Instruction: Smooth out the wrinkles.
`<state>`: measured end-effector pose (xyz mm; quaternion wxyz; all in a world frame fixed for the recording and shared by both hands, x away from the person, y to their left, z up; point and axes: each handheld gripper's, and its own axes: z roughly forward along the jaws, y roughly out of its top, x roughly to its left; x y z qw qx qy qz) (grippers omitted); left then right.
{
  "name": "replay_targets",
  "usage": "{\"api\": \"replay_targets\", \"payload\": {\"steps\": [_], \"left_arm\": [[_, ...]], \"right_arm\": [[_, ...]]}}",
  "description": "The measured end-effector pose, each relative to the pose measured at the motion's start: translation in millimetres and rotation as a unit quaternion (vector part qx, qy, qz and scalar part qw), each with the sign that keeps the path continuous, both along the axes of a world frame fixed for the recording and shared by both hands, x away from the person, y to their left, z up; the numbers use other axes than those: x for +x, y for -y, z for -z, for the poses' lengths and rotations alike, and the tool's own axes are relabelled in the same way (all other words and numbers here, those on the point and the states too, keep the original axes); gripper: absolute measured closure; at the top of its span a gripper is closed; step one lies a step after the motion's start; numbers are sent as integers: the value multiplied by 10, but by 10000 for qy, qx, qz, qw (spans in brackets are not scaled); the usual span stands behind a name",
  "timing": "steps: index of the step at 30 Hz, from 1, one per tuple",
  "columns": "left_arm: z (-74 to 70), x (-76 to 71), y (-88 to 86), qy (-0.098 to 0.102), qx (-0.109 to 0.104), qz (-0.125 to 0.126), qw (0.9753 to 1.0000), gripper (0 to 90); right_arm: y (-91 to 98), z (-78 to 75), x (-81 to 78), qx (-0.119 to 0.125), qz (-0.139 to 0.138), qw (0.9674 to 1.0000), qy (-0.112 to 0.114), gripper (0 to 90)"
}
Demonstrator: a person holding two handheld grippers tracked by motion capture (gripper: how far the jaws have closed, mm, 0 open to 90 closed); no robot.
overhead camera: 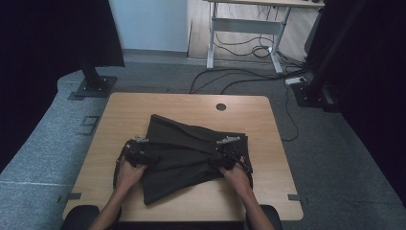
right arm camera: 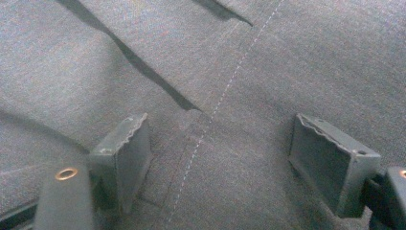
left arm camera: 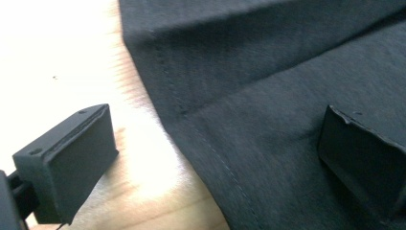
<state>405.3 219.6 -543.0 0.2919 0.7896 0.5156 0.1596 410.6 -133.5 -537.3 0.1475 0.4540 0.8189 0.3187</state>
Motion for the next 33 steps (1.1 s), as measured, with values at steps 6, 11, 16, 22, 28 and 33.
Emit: {"api": "replay_targets", "payload": {"steps": [6,11,16,22,28,33], "left_arm": [[11,-12,11,52,34,157,9999,0],[30,-35,5,160,-4,152,9998,0],[25,-45,25,130,22,143,9998,0],[25,-108,98,141,3,81,9999,2],[-2,-89,170,4,106,-165,9998,10],[-81,-61,243,-153,139,-189,9996,167]], "right_arm": [[34,-55,23,34,-73,9999,-78,218],[46,-286,50,-17,-214,9997,139,213],[-136,-465,188,78,-440,9987,245,180],[-343,-210,441,-128,-487,9987,-48,168],[-384,-4,357,-509,-545,9966,363,138],[-382,27,299,-451,-408,9969,490,129]]}}
